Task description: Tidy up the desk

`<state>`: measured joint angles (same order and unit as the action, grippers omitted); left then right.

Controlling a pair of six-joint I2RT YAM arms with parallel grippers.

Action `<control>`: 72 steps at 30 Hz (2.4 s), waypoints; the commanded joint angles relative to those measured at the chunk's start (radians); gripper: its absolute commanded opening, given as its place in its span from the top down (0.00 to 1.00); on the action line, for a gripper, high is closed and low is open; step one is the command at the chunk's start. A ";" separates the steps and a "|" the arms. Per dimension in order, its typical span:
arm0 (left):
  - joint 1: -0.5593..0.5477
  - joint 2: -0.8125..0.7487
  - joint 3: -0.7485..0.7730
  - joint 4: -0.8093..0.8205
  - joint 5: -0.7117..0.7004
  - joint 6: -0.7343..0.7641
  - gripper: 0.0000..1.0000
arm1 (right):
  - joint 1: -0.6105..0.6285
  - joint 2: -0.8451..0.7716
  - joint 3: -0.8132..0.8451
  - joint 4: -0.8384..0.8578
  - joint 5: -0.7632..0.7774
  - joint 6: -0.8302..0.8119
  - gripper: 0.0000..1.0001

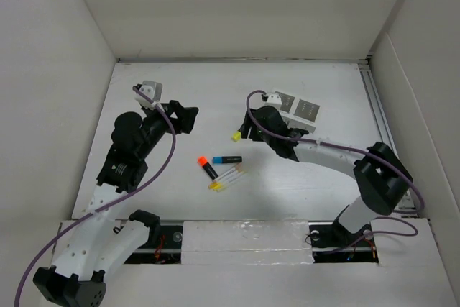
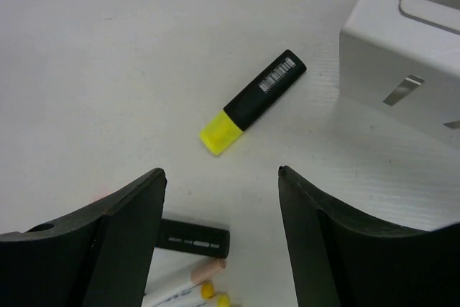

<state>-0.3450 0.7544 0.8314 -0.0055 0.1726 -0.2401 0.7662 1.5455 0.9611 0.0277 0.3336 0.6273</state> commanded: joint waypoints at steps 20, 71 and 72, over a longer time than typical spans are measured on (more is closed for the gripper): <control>-0.002 -0.029 0.009 0.041 0.010 0.007 0.29 | -0.054 0.499 0.458 -0.223 0.088 -0.031 0.28; -0.002 -0.055 -0.002 0.065 0.061 -0.001 0.31 | -0.232 0.101 0.375 0.032 -0.107 -0.084 0.93; -0.002 -0.053 -0.002 0.067 0.056 -0.001 0.31 | -0.245 0.085 0.380 0.040 -0.079 -0.090 0.93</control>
<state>-0.3450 0.7105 0.8307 0.0105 0.2119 -0.2409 0.5663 1.6947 1.3418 -0.0643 0.2256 0.5285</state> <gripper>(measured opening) 0.690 0.345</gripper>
